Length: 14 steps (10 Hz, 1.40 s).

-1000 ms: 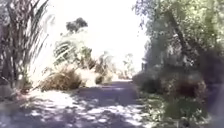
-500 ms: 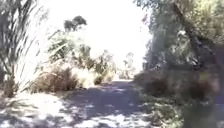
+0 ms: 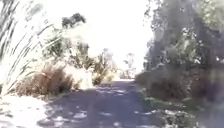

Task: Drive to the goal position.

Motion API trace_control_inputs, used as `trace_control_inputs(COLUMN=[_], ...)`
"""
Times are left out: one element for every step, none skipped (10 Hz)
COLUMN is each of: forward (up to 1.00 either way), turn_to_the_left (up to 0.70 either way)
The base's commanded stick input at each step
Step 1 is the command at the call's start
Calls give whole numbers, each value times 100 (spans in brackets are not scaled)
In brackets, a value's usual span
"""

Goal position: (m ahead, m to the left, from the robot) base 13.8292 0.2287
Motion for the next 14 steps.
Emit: trace_control_inputs(forward=[100, 100, 100, 100, 100, 100, 100, 100, 100, 100, 100, 100, 100, 100], turn_to_the_left=[0, 0, 0, 0, 0, 0, 0, 0, 0, 0, 0, 0, 0, 0])
